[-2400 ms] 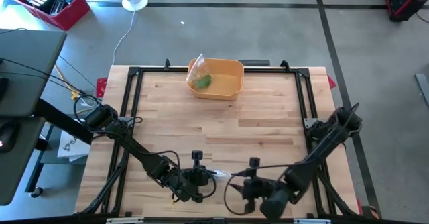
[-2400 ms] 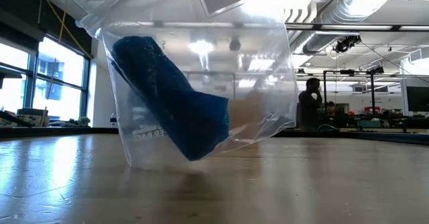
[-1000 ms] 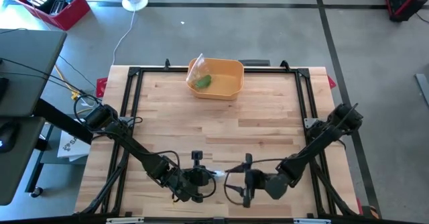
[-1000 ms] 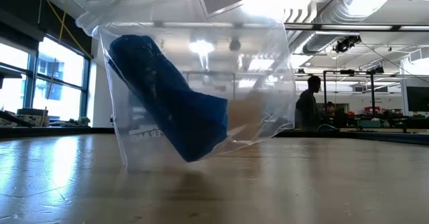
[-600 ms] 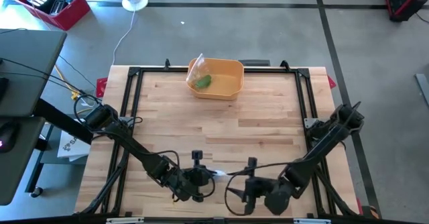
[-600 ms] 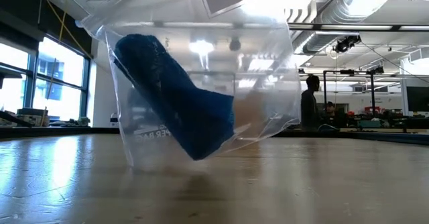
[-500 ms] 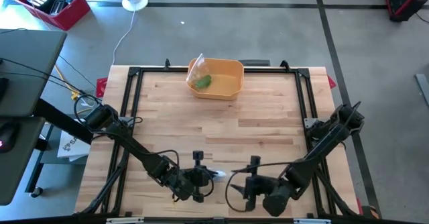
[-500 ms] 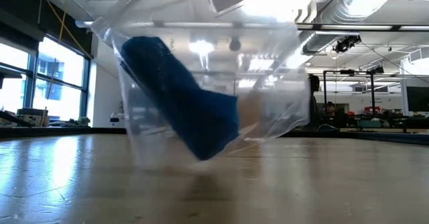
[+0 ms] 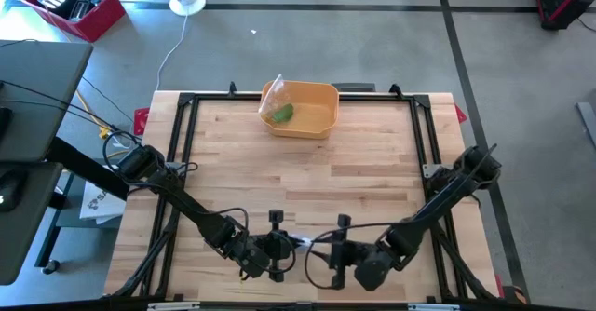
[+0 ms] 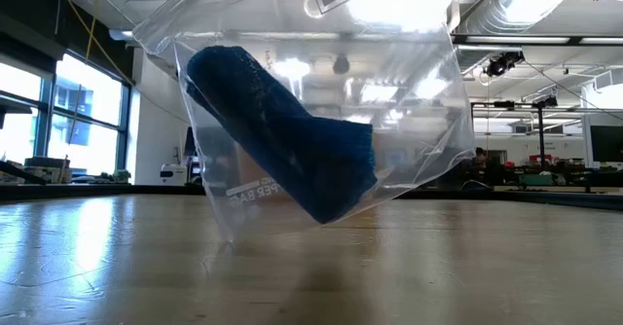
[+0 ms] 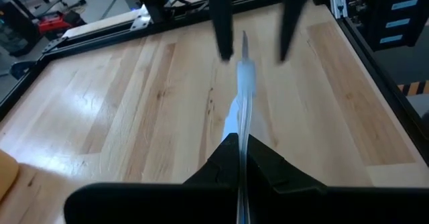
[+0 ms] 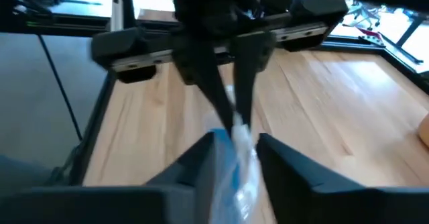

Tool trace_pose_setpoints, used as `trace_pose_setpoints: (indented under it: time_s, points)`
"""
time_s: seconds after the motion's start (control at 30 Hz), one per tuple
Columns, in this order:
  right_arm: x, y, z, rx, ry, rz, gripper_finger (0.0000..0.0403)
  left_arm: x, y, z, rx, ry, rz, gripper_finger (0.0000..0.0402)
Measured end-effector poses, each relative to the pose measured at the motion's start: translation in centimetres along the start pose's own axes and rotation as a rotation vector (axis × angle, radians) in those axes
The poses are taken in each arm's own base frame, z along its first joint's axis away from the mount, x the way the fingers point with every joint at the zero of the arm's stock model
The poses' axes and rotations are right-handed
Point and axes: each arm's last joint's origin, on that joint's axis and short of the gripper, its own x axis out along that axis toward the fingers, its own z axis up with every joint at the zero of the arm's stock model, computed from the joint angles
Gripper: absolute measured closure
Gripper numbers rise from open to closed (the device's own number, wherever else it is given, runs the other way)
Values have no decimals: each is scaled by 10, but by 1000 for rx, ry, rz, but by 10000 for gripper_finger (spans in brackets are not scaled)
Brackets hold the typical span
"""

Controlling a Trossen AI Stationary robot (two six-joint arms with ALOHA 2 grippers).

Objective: Roll bandage
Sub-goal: Close the transparent zip bag

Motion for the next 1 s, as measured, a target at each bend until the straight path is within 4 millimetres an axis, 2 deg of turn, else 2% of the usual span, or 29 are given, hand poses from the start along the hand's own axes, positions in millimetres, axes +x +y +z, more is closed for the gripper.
trace_pose_setpoints:
  time_s: [0.1, 0.17, 0.5, 0.6, 0.77, 0.87, 1.0]
  points:
    - [9, -6, 0, 2, 14, 10, 381, 0, 0, -1, 3, 5, 1, 401]
    - [13, -7, 0, -8, 21, 25, 395, 0, 0, -2, 7, 9, -1, 401]
    - [24, -15, 2, 18, 44, 84, 380, 0, -1, -2, 4, 9, -15, 401]
    - [28, -18, 3, 26, 67, 145, 364, 0, -1, -2, -5, 8, -18, 401]
    - [31, -19, 5, 21, 67, 198, 301, 1, -1, 0, -12, 1, -18, 401]
    - [20, -16, 11, -38, 80, 190, 275, 1, 0, 0, -11, 2, -16, 401]
    - [-1, -10, 23, -100, 103, 133, 271, 1, 0, 0, -10, 3, -16, 401]
